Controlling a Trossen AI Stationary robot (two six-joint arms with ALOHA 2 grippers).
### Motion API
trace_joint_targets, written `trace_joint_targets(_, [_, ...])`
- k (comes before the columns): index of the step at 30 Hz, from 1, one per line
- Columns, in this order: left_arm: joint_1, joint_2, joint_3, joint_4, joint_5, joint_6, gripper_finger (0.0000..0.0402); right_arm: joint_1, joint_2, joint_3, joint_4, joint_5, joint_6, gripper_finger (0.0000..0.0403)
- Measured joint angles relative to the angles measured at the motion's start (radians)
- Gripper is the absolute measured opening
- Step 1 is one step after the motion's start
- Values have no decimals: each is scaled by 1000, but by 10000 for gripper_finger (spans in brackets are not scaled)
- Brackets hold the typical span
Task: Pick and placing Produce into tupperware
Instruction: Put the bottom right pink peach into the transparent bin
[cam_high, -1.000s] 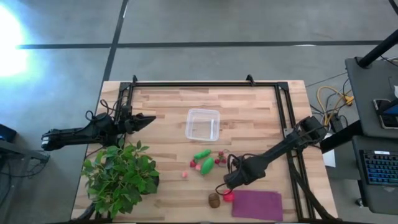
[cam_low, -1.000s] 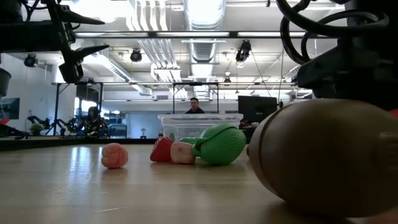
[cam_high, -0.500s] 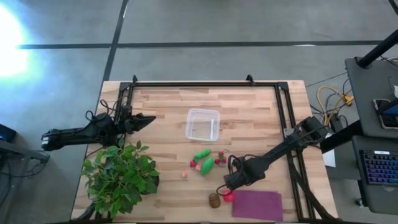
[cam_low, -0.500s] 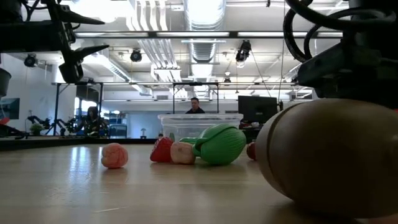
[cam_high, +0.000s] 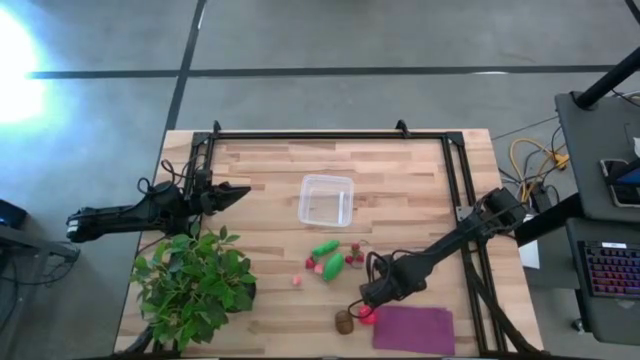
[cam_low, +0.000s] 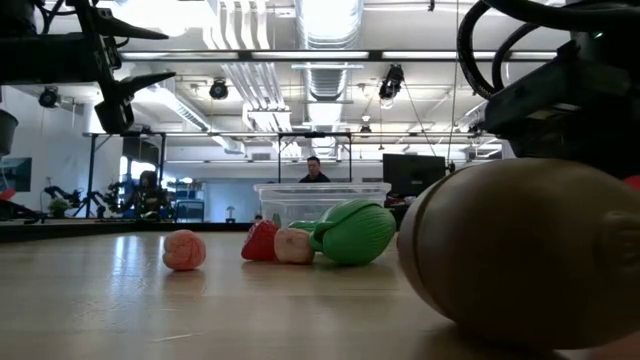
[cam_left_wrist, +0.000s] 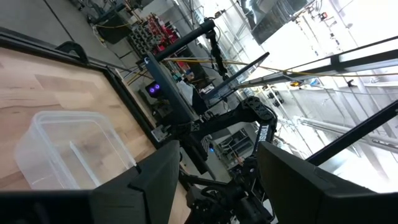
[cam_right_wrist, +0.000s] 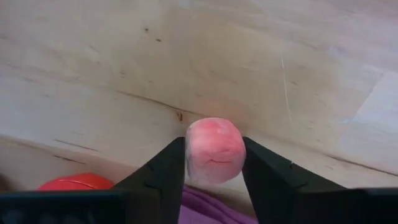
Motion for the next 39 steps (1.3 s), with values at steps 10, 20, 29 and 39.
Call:
trace_joint_targets(10, [0,0,0,0,0,0,201,0,0,0,-2,27,-7,104])
trace_joint_targets(20, [0,0,0,0,0,0,201,-30,-37,105,-2,213,-120,106])
trace_joint_targets(29, [0,-1,0,1,0,0,201,-246,-50,339,-1,418,-640,107])
trace_joint_targets(39, [0,0,0,0,0,0,201,-504,-19,377,-73,306,-892,107])
